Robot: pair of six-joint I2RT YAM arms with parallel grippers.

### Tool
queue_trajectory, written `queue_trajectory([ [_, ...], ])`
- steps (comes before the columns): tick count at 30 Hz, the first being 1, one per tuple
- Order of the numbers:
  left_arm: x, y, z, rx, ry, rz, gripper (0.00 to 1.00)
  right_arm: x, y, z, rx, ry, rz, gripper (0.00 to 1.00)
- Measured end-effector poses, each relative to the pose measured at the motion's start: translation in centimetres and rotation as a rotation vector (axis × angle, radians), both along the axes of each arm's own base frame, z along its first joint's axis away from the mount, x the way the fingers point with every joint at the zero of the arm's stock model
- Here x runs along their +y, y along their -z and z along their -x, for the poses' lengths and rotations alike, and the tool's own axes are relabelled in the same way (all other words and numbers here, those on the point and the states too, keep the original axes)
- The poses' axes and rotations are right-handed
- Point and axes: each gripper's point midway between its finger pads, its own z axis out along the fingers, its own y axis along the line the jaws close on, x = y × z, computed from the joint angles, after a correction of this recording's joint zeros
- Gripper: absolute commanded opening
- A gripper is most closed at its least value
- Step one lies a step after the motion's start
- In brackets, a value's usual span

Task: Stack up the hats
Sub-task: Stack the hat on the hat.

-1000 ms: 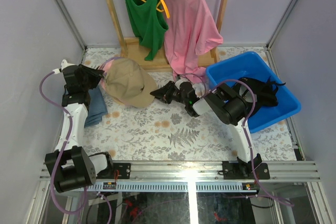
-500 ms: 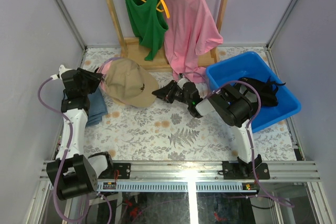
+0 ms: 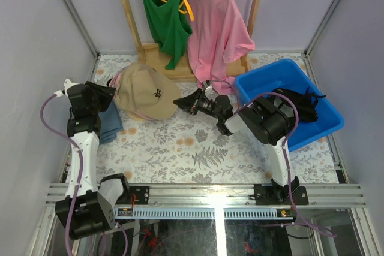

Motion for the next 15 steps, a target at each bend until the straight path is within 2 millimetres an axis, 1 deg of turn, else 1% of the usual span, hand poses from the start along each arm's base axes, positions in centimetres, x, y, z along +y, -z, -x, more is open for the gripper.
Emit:
queue_trajectory([
  [6,0.0,0.1,0.5,0.011,-0.011,0.011,0.40,-0.2,-2.4,0.8,-0.009,-0.041,-0.085,0.09],
  [8,0.1,0.0,0.7,0.013,-0.026,0.008,0.42,-0.2,-3.2,1.0,-0.009,-0.055,-0.105,0.08],
  [12,0.8,-0.4,1.3,0.010,-0.075,-0.002,0.46,0.1,-5.3,1.1,-0.012,-0.093,-0.155,0.06],
  [15,1.5,-0.6,1.9,0.012,-0.123,-0.001,0.47,0.5,-7.2,1.0,-0.026,-0.121,-0.193,0.05],
])
